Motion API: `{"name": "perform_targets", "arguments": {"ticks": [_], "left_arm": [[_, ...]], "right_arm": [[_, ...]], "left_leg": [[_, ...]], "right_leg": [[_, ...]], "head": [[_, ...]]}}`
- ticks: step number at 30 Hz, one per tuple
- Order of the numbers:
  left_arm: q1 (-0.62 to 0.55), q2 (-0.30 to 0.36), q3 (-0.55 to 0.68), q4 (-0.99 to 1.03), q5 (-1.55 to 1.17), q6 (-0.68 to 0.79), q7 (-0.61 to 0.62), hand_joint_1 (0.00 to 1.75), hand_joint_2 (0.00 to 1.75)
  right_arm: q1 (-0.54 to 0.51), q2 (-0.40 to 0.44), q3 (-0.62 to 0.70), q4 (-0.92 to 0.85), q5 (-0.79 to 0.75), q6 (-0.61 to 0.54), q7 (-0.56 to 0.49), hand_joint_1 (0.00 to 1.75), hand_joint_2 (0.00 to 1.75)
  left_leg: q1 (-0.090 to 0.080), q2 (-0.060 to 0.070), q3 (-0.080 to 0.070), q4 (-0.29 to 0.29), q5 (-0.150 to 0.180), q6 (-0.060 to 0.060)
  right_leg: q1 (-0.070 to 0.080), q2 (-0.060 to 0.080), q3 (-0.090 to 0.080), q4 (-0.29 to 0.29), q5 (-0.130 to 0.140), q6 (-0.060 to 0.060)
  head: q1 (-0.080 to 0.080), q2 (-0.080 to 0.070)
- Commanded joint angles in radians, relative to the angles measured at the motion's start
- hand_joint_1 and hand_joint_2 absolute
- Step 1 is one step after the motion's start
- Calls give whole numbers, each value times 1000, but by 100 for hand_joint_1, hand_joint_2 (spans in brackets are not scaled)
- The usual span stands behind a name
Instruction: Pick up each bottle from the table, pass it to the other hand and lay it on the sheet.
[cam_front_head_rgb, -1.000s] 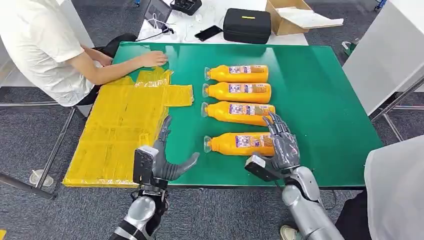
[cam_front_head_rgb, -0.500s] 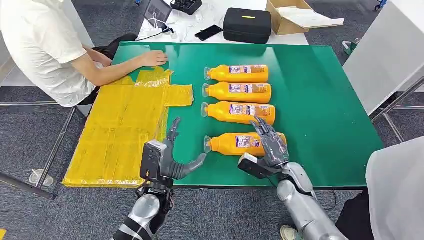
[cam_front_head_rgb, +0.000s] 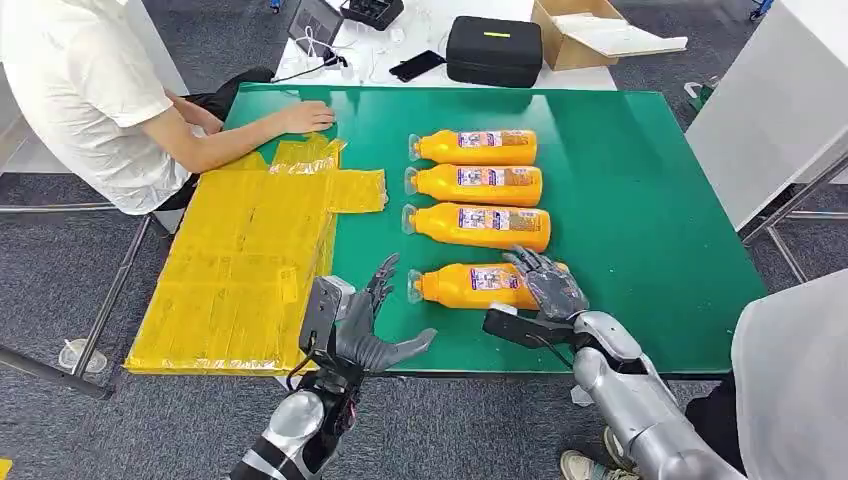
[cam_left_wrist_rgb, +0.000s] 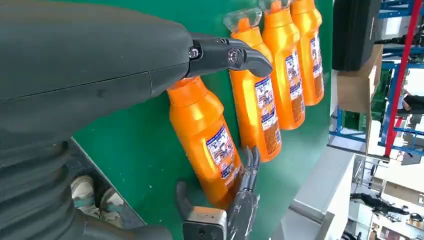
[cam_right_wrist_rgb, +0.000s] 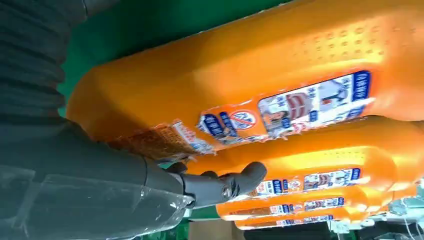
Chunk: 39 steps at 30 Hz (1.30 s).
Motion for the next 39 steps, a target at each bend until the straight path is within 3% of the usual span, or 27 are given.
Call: {"name": "perform_targets", "arguments": {"ticks": [1,5,11,21,23,31,38,39], "left_arm": [[-41,20,-34,52,5,-4,5,0,175],[-37,18,-31,52,2,1,13,0,175],[-18,20,-24,38,-11,12,23,0,175],[-15,19,-22,40,-12,15,24,0,175],[-18,15,-20,46,-11,17,23,0,175],[-21,8,-26,52,-18,23,32,0,175],[-27,6,-35,66,-17,21,27,0,175],[-28,7,-37,67,-16,20,27,0,175]], "right_arm": [[-32,-27,59,17,0,11,7,0,175],[-46,-39,77,17,11,32,56,0,175],[-91,-64,114,7,150,-40,182,0,175],[-83,-55,127,-2,168,-49,188,0,175],[-74,-54,114,-13,110,1,157,0,175],[-140,-50,119,126,147,56,264,0,175],[-117,-40,94,176,47,104,165,0,175],[-114,-40,87,181,24,118,153,26,175]], "left_leg": [[0,0,3,0,-1,0],[0,1,4,0,-1,1],[-1,2,4,0,-2,1],[0,3,5,0,-2,1],[0,2,5,0,-2,1],[0,2,5,0,-2,1],[0,1,7,-1,-2,1],[0,0,5,-1,-1,0]], "right_leg": [[0,-1,3,0,-1,-1],[0,0,4,0,-1,-2],[0,1,4,0,-1,-2],[0,1,5,0,-2,-2],[0,1,4,0,-1,-2],[0,1,5,0,-1,-2],[1,-1,7,-1,-2,-2],[1,-1,5,-1,-1,-2]], "head": [[0,0],[0,0],[0,0],[0,0],[0,0],[0,0],[0,0],[0,0]]}}
